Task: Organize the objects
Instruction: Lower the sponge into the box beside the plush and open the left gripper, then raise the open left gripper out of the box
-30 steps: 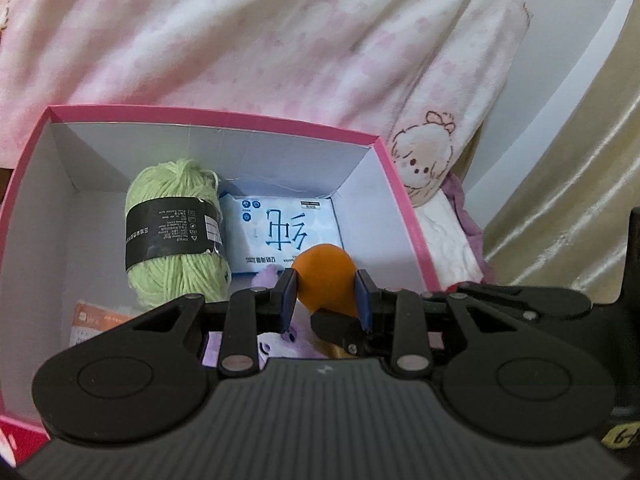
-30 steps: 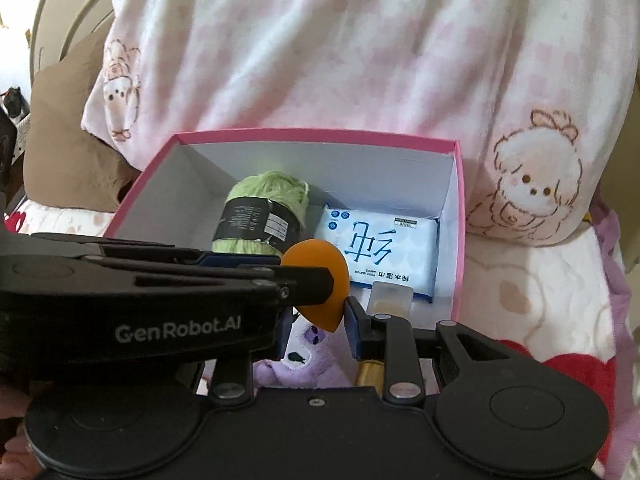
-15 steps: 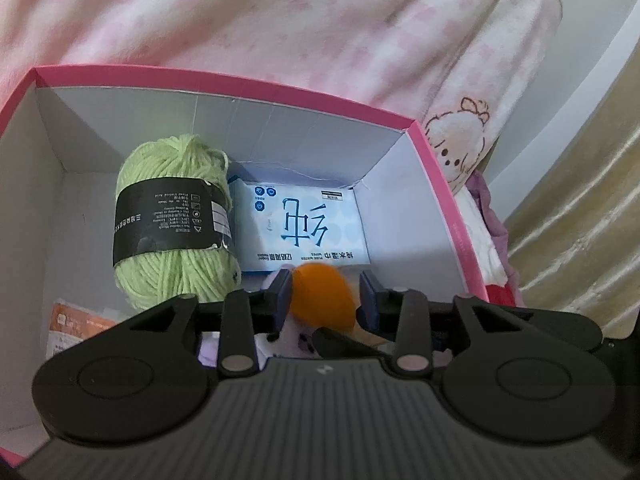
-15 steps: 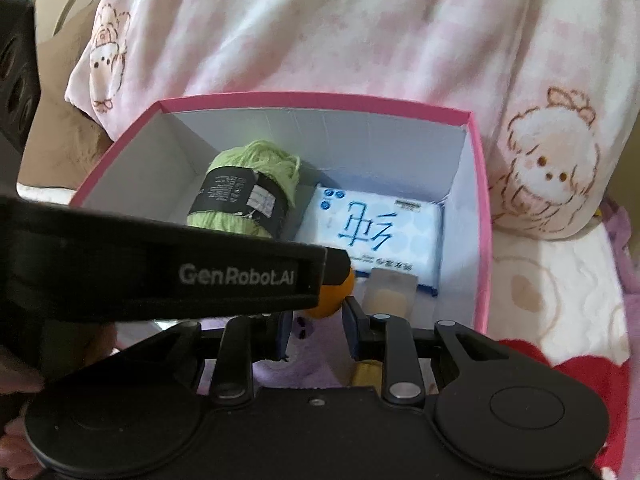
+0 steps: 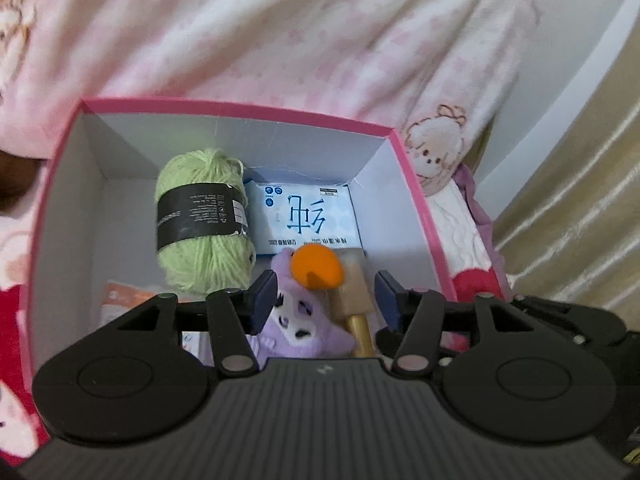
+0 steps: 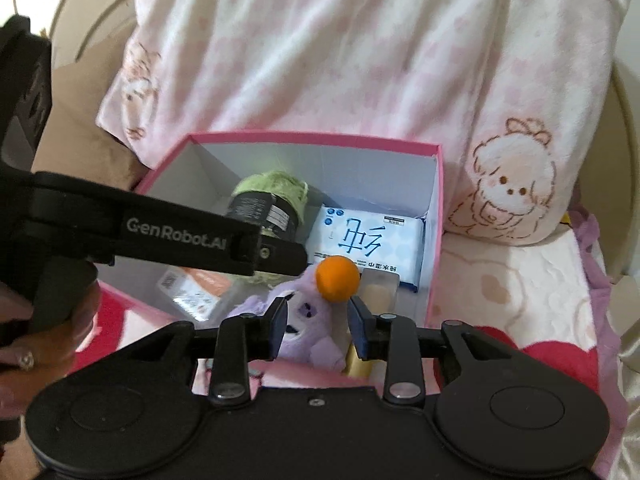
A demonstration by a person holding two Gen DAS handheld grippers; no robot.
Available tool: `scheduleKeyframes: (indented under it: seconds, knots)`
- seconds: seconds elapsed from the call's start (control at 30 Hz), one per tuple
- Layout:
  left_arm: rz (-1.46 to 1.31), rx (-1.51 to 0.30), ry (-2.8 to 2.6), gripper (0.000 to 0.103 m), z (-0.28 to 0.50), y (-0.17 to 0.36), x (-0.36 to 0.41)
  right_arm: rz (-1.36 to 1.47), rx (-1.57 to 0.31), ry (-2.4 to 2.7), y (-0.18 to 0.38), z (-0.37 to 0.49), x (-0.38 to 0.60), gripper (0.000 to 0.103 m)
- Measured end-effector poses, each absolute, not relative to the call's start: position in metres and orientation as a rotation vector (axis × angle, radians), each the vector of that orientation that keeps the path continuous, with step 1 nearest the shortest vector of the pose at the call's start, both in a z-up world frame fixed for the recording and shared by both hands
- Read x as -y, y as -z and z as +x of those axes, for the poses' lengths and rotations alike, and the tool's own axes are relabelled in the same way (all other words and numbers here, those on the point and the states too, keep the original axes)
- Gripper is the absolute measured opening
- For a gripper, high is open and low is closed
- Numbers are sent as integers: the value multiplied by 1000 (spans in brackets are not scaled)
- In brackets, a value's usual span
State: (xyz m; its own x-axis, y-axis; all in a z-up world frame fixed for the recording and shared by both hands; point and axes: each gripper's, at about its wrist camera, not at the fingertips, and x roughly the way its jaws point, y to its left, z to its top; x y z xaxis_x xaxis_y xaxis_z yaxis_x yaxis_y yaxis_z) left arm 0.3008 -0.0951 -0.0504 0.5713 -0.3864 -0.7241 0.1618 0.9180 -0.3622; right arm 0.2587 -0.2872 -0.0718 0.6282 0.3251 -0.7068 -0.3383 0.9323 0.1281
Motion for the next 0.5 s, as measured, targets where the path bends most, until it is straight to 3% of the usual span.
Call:
scheduleKeyframes:
  seconds: [0.5]
  knots:
    - [-158, -942, 357, 63, 193, -55, 104, -135, -771, -469, -14, 159, 303, 66]
